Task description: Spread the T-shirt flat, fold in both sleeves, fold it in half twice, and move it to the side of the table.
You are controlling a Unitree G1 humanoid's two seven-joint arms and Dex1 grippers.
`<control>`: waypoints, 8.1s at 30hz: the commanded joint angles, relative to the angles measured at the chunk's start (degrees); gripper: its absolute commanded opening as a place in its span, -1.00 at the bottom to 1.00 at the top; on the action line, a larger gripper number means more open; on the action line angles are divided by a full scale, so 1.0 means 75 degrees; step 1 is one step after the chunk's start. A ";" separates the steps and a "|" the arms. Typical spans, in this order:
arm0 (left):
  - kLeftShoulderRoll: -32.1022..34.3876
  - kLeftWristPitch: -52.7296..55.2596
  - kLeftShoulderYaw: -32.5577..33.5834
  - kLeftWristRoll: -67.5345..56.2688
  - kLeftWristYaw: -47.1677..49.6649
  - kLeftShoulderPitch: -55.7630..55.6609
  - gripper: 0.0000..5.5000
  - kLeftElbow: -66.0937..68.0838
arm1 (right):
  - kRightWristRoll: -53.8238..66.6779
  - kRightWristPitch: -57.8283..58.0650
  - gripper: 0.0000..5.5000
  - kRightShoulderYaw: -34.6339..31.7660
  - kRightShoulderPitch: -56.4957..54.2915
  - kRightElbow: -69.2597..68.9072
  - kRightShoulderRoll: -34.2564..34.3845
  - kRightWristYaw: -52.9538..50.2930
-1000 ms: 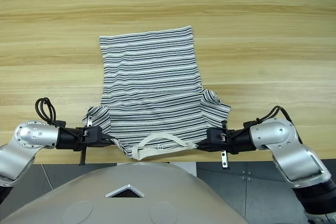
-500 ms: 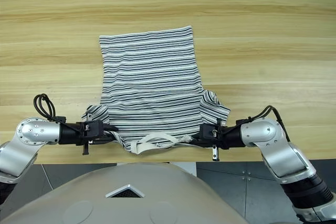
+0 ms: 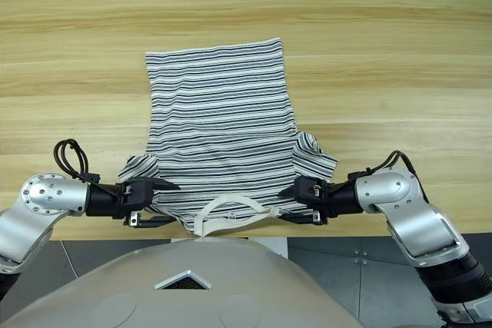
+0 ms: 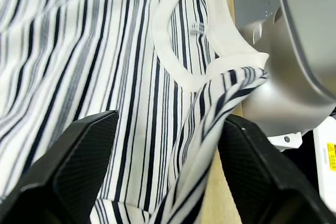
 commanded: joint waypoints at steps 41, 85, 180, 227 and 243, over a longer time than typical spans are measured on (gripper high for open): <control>-0.3105 0.1176 -0.0132 0.1062 0.3296 -0.3826 0.20 0.3854 | -0.1431 0.0850 -0.10 0.0454 -0.4106 0.3555 0.3348 -0.4164; -0.5436 -0.2929 0.1241 0.1478 0.4086 -0.8102 0.20 1.1179 | -0.2113 -0.2447 -0.10 -0.0898 -0.7038 0.8861 0.5745 -0.7314; -0.5234 0.1361 0.1627 0.0735 0.6883 -0.0241 -0.95 0.1288 | -0.1608 -0.3495 -0.10 -0.2626 -0.2301 0.3354 0.6087 -0.8546; -0.4701 0.0419 -0.1131 0.3449 0.6132 -0.0931 -0.77 0.1988 | -0.1674 -0.3552 -0.10 -0.2378 -0.2365 0.3456 0.6153 -0.8696; -0.4768 0.0337 -0.0857 0.3071 0.5811 -0.0819 0.15 0.1456 | -0.1698 -0.3593 -0.10 -0.2318 -0.2403 0.3510 0.6174 -0.8726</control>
